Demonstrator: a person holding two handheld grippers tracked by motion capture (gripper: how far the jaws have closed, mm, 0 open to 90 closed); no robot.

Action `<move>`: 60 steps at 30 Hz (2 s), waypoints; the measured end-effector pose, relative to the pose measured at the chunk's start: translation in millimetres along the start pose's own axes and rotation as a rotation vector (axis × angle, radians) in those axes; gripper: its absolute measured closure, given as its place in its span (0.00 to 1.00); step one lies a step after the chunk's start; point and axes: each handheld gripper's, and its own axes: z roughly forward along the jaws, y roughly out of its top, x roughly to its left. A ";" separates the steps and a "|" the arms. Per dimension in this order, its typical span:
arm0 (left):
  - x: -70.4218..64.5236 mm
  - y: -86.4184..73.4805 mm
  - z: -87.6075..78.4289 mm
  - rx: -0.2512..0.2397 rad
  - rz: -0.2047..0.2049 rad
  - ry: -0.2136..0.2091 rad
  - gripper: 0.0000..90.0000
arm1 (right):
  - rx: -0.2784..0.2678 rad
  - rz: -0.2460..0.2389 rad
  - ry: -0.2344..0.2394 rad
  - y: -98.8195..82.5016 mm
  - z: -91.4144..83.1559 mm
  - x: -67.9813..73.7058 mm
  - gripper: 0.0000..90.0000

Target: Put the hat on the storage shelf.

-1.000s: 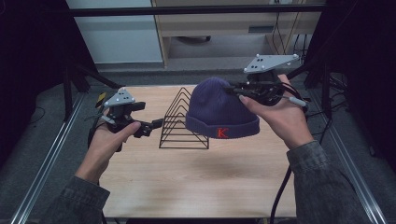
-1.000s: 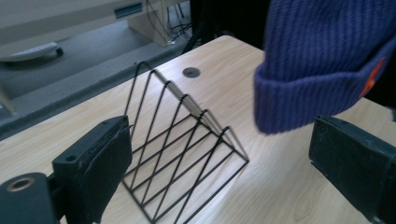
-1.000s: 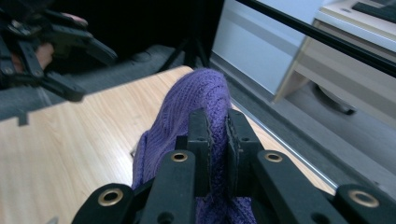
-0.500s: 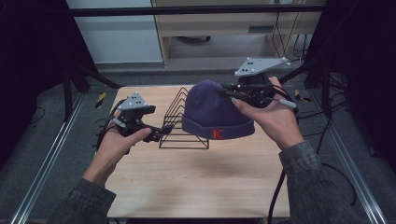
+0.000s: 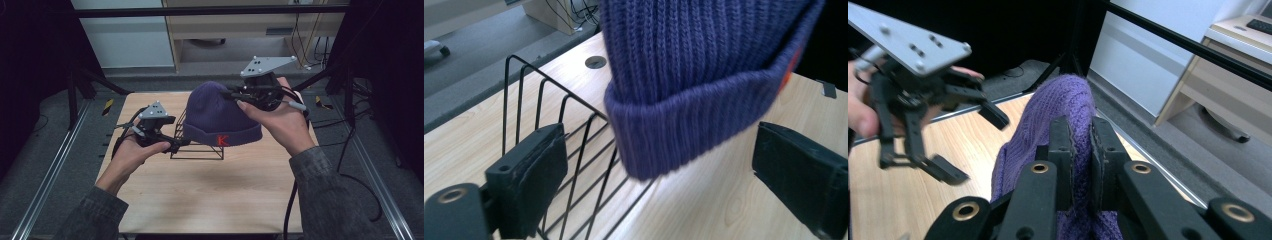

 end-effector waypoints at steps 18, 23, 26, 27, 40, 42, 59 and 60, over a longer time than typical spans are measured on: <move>12.7 3.0 21.5 0.014 -0.003 -0.057 0.59 | -0.025 -0.017 0.054 12.4 20.3 3.0 0.91; 14.7 11.6 18.5 0.003 0.004 -0.017 0.72 | -0.036 -0.013 0.037 15.7 20.6 -5.3 0.90; 17.8 16.6 16.6 0.005 0.008 0.005 0.73 | -0.037 -0.010 0.028 17.1 22.0 -9.5 0.90; 19.3 18.6 16.1 0.003 0.008 0.016 0.73 | -0.044 -0.007 0.021 17.8 23.7 -12.5 0.90; 38.3 29.2 28.1 0.009 0.019 0.118 0.73 | -0.064 0.031 -0.003 15.0 53.1 -38.1 0.90; 41.1 28.2 28.8 0.013 0.022 0.129 0.73 | -0.055 0.035 -0.012 13.4 57.1 -40.0 0.90; 55.4 7.7 16.1 0.021 -0.020 0.121 0.72 | -0.009 0.071 -0.016 -7.2 78.7 -43.5 0.89; 55.1 5.6 16.8 0.033 -0.018 0.116 0.72 | -0.004 0.072 -0.014 -8.7 80.5 -43.5 0.89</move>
